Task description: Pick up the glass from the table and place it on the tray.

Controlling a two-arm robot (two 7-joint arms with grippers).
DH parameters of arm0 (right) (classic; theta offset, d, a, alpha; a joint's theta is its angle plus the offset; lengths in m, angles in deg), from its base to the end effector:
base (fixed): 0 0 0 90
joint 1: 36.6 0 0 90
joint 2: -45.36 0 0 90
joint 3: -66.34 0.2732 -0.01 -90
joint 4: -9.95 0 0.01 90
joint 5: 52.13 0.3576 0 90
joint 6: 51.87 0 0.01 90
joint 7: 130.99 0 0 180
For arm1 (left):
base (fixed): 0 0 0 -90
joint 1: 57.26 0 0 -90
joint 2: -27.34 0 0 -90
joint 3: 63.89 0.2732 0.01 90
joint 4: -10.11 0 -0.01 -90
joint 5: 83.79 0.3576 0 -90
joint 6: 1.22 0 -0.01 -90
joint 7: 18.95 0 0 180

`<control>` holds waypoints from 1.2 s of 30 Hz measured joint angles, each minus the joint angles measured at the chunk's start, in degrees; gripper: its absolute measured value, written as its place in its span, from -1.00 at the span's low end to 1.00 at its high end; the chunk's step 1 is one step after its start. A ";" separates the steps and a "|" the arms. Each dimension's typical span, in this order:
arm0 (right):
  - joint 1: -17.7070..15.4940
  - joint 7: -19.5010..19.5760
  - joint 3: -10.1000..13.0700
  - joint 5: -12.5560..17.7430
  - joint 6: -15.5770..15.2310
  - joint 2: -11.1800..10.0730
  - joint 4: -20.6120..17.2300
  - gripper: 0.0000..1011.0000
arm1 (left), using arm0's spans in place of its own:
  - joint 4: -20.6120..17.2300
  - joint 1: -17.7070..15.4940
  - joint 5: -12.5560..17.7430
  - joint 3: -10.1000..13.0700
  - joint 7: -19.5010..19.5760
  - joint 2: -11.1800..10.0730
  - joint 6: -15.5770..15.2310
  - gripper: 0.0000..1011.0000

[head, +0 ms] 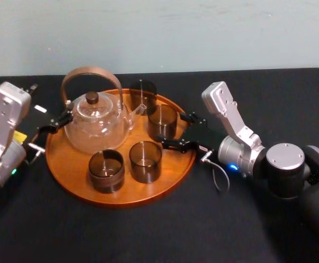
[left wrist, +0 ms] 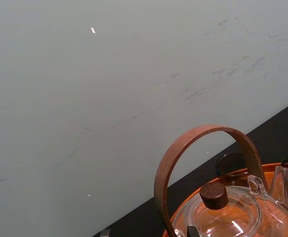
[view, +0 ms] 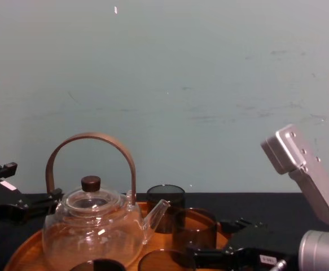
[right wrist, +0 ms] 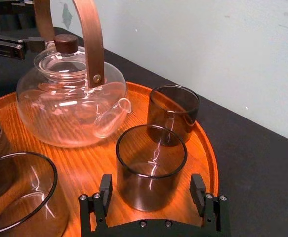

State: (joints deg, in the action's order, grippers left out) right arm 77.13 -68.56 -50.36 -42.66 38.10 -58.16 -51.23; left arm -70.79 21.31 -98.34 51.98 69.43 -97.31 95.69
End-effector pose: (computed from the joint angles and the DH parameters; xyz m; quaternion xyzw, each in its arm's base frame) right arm 0.4611 0.0356 -0.3225 -0.1490 0.0066 -0.3796 0.9131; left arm 0.4014 0.0602 -0.2981 0.1415 -0.1325 0.5799 0.7913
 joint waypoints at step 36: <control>-8.71 3.02 3.62 2.60 -1.99 -6.51 -15.31 0.98 | 0.00 0.00 0.00 0.00 0.00 0.00 0.00 1.00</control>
State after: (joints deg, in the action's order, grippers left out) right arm 68.42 -65.54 -46.74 -40.05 36.12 -64.67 -66.54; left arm -70.79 21.31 -98.34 51.98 69.43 -97.30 95.69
